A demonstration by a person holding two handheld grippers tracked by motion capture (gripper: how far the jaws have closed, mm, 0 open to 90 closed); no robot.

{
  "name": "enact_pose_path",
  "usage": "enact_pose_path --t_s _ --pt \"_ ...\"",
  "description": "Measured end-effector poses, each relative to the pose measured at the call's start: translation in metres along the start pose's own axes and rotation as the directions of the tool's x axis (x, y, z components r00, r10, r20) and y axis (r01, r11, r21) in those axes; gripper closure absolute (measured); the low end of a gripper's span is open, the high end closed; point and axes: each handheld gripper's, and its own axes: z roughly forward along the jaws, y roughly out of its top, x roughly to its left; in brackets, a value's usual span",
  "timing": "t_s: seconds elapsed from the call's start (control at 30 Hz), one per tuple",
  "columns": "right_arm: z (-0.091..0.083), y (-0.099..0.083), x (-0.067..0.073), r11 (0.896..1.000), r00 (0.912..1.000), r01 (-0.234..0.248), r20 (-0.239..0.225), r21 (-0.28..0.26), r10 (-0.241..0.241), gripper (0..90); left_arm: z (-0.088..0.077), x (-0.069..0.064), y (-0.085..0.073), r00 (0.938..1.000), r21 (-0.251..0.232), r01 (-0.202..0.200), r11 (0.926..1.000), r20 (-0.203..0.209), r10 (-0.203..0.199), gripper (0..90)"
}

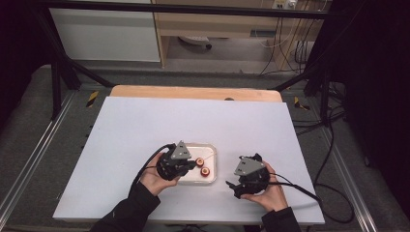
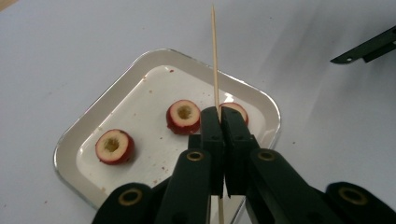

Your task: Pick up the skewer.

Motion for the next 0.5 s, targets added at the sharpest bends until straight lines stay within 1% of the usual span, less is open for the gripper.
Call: enact_pose_path --t_s 0.03,0.07,0.1,0.13,0.23,0.37,0.4,0.5 --pt "0.000 0.000 0.000 1.000 1.0000 0.000 0.000 0.000 0.000 9.8 0.001 -0.001 0.001 1.0000 0.001 -0.003 1.0000 0.004 0.003 88.3" --pt "0.000 0.005 0.002 0.999 0.9993 0.037 0.008 0.006 -0.037 12.1 0.002 -0.003 0.004 0.9999 0.007 -0.012 0.9999 0.009 0.011 88.3" --pt "0.000 0.005 0.002 0.999 0.9993 0.037 0.008 0.006 -0.037 12.1 0.004 -0.004 0.006 0.9997 0.013 -0.021 0.9997 0.014 0.020 88.3" --pt "-0.001 0.007 0.003 0.999 0.9985 0.053 0.016 0.003 -0.053 13.4 0.004 -0.005 0.007 0.9994 0.018 -0.031 0.9994 0.017 0.030 88.3" --pt "-0.002 0.013 0.005 0.995 0.9950 0.097 0.024 -0.002 -0.097 16.6 0.009 -0.009 0.013 0.9986 0.030 -0.042 0.9987 0.032 0.041 88.3" --pt "-0.002 0.018 0.007 0.986 0.9852 0.168 0.035 0.008 -0.168 22.3 0.015 -0.016 0.021 0.9958 0.053 -0.079 0.9955 0.051 0.076 88.3" --pt "-0.002 0.018 0.008 0.983 0.9819 0.185 0.038 0.007 -0.186 24.4 0.017 -0.017 0.024 0.9952 0.058 -0.083 0.9949 0.057 0.079 88.3" --pt "-0.001 0.020 0.009 0.969 0.9681 0.246 0.046 0.018 -0.246 28.7 0.023 -0.023 0.030 0.9929 0.067 -0.100 0.9927 0.071 0.095 88.3"
